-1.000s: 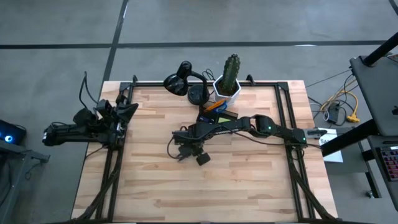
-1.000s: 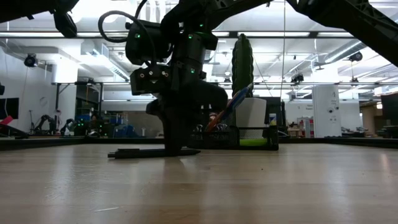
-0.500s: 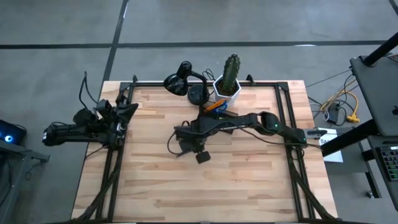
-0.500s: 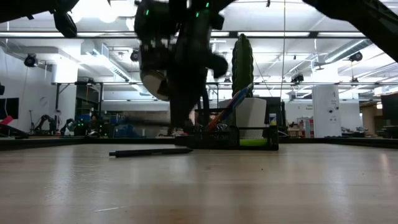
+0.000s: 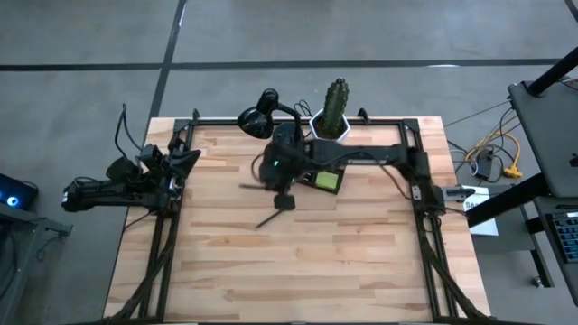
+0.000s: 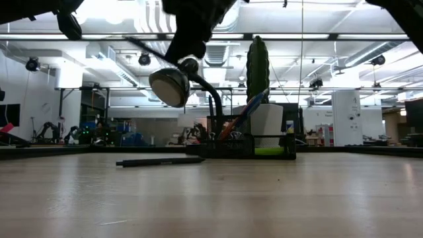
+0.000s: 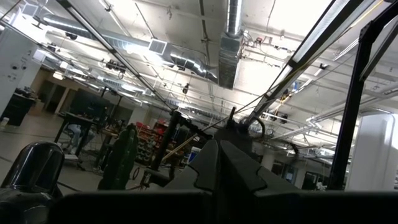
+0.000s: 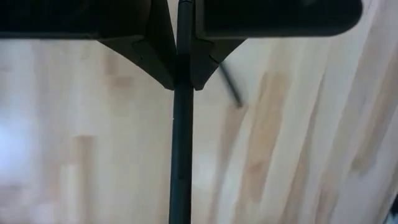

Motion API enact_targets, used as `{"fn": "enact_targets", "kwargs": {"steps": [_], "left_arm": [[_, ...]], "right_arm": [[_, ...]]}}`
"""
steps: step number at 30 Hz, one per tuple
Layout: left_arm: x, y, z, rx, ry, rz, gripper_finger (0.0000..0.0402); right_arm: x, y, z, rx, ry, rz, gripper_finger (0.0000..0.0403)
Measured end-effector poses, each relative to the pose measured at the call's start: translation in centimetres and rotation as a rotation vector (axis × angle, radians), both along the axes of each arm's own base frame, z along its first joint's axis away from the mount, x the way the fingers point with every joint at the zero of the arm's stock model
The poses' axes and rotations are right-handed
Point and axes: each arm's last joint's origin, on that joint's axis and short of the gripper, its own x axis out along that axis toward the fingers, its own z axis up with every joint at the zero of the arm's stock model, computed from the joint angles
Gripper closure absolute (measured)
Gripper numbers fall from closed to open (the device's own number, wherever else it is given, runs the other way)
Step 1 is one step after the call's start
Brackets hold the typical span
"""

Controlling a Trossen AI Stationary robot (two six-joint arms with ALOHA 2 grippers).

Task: Pick and place office supplies into organizer
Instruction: Put the bottom black pen into the black desk organizer

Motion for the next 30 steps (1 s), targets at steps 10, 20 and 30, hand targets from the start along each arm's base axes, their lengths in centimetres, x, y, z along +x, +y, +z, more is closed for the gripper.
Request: {"fn": "enact_targets", "kwargs": {"steps": [10,20,30], "left_arm": [[0.0,0.0,0.0,0.002,0.0,0.001,0.0402],[0.0,0.0,0.0,0.004,0.001,0.002,0.0402],[0.0,0.0,0.0,0.004,0.001,0.002,0.0402]], "right_arm": [[-4.6,-2.9,1.5,0.001,-0.247,-0.257,0.039],[-9.1,-4.1,-2.9,0.014,-0.592,-0.585,0.039],[-11.4,-4.7,-7.1,-0.052,-0.73,-0.928,0.039]]}}
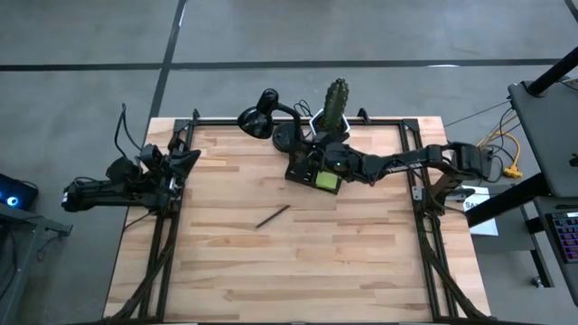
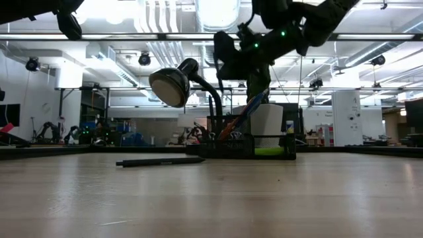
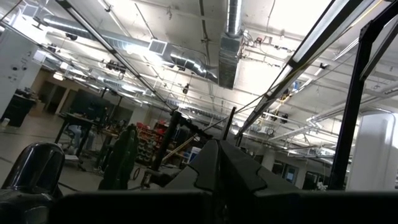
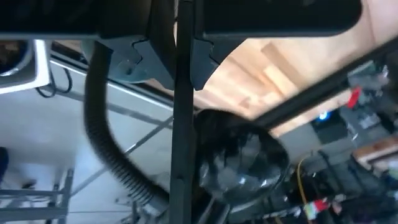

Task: Pick and place office supplies into organizer
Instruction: Put the bottom black pen into the black desk organizer

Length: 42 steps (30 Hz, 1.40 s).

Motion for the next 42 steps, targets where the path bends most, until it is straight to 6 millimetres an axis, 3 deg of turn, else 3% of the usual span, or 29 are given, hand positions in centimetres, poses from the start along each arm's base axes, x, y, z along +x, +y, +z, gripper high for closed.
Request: {"fn": "enact_targets", "kwargs": {"steps": [19,31,37,42], "left_arm": [[0.0,0.0,0.0,0.001,0.0,0.0,0.0402],[0.0,0.0,0.0,0.001,0.0,0.001,0.0402],[0.0,0.0,0.0,0.001,0.0,0.002,0.0402],[0.0,0.0,0.0,0.001,0.0,0.001,0.0402]], "right_arm": [[-0.3,0.1,0.4,0.011,-0.071,-0.277,0.039],[0.8,0.1,-2.7,0.083,-0.052,-0.274,0.039],[1.0,0.0,-3.1,0.083,-0.048,-0.27,0.039],[1.3,0.5,-2.1,0.059,-0.059,-0.246,0.039]]}}
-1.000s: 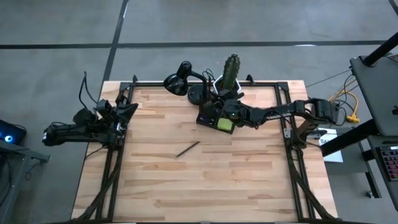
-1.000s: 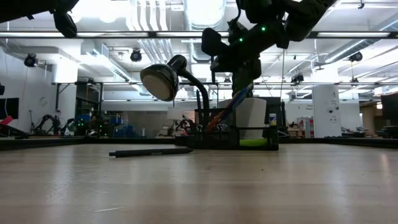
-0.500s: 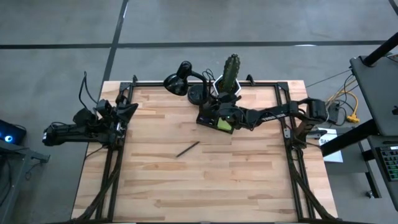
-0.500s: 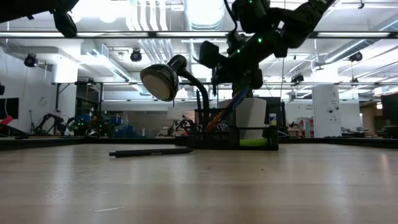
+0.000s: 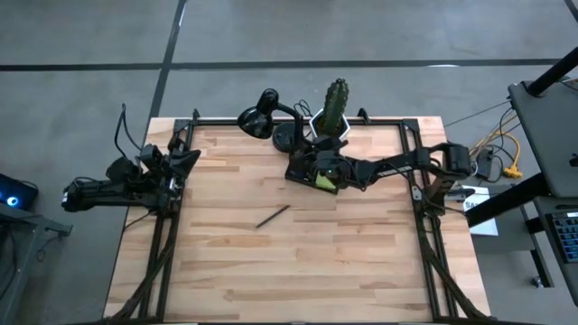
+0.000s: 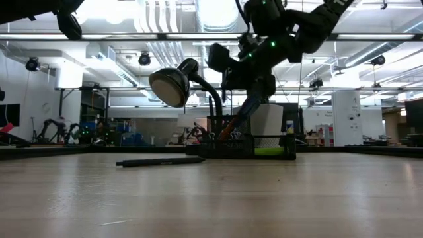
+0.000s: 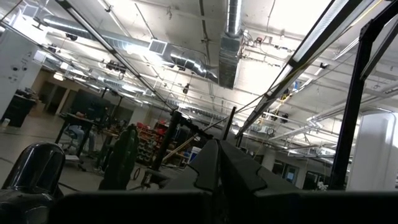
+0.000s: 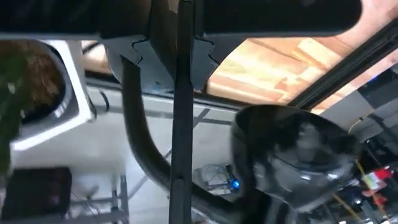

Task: Pick and place office supplies into organizer
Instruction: Put the bottom black pen into the black desk organizer

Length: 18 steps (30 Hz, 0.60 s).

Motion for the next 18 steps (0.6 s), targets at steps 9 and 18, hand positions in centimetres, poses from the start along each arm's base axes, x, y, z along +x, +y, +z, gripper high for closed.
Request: {"fn": "enact_targets", "kwargs": {"steps": [9,18], "left_arm": [[0.0,0.0,0.0,0.001,0.0,0.0,0.0402],[0.0,0.0,0.0,0.001,0.001,0.001,0.0402]], "right_arm": [[2.3,0.8,4.0,-0.021,0.146,-0.087,0.039],[5.9,0.5,3.7,0.052,0.224,-0.18,0.039]]}}
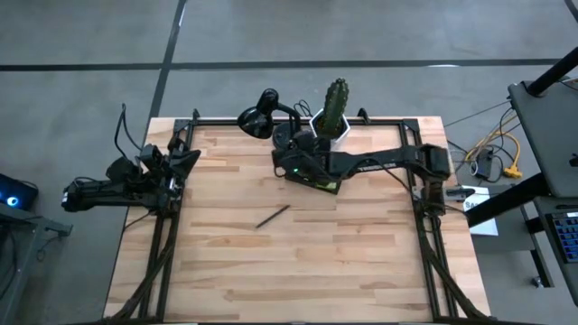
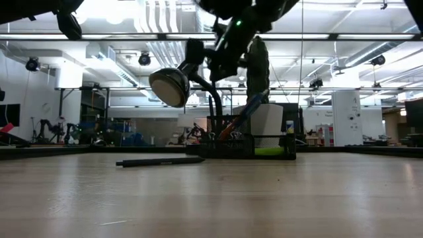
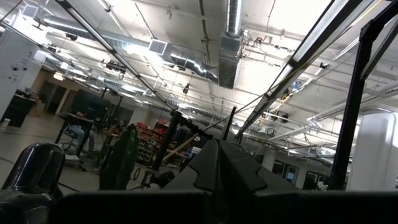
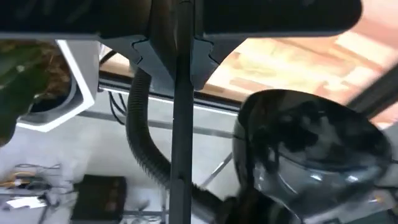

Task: Pick and place office supplies into organizer
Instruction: Put the bottom black pen into the black desk organizer

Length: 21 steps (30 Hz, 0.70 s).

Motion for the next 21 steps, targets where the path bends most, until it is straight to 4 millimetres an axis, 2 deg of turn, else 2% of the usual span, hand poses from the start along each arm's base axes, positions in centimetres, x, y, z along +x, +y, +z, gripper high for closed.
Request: {"fn": "enact_targets", "kwargs": {"steps": [4,11,21], "left_arm": [[0.0,0.0,0.0,-0.001,-0.001,-0.001,0.0402],[0.0,0.0,0.0,-0.007,-0.003,-0.004,0.0402],[0.0,0.0,0.0,-0.007,-0.003,-0.004,0.0402]], "right_arm": [[0.8,0.0,-1.9,-0.006,-0.012,-0.092,0.039],[0.4,0.6,-3.6,-0.005,-0.039,-0.178,0.039],[0.0,0.5,-3.9,-0.04,-0.044,-0.219,0.039]]}}
